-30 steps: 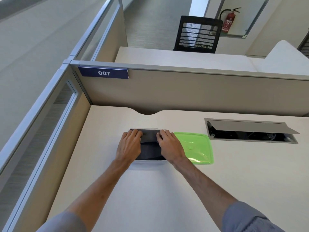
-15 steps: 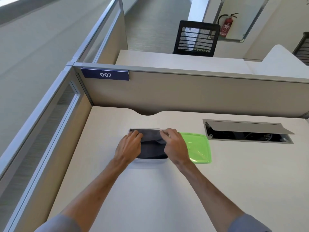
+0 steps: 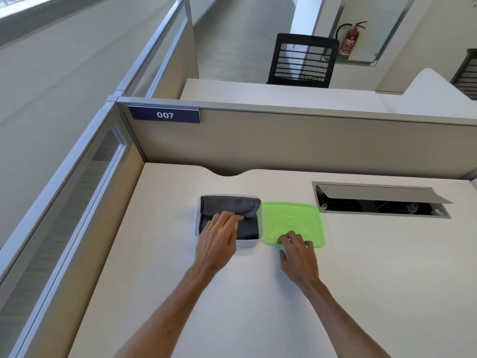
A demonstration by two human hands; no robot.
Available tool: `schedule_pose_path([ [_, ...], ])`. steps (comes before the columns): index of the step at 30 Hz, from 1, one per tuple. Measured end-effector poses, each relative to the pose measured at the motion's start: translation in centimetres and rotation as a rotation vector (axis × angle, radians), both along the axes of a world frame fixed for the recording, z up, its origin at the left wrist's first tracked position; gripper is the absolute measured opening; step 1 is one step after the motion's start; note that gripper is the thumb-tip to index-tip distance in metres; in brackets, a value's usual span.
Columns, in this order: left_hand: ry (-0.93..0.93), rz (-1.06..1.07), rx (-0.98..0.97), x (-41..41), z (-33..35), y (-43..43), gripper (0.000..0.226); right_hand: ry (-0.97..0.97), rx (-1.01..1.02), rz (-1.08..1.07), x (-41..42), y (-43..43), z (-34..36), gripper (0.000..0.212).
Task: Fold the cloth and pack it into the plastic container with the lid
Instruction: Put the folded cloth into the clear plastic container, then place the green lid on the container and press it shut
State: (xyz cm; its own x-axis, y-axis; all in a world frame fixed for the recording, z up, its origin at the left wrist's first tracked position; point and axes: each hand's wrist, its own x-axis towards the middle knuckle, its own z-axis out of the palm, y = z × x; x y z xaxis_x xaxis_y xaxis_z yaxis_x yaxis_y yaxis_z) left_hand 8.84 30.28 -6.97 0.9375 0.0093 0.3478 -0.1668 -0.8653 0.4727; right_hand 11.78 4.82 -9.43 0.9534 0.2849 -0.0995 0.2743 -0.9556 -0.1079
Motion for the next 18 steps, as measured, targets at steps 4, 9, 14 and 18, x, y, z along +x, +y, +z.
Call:
schedule_pose_path([
  [4,0.037,-0.071,-0.023,-1.4,-0.1,-2.6,0.037,0.016,-0.028,0.009,0.1,-0.2,0.3,0.022],
  [9,0.063,-0.180,0.017,-2.5,-0.6,-4.4,0.046,0.043,-0.005,0.045,-1.2,-1.0,1.1,0.017],
  [14,0.119,-0.276,-0.046,-2.3,0.0,-5.6,0.068,0.020,0.063,0.087,-2.7,-2.8,3.1,0.016],
  [18,0.276,-0.411,-0.043,-2.6,0.1,-6.2,0.076,0.012,0.075,0.136,-3.4,-3.7,5.5,0.019],
])
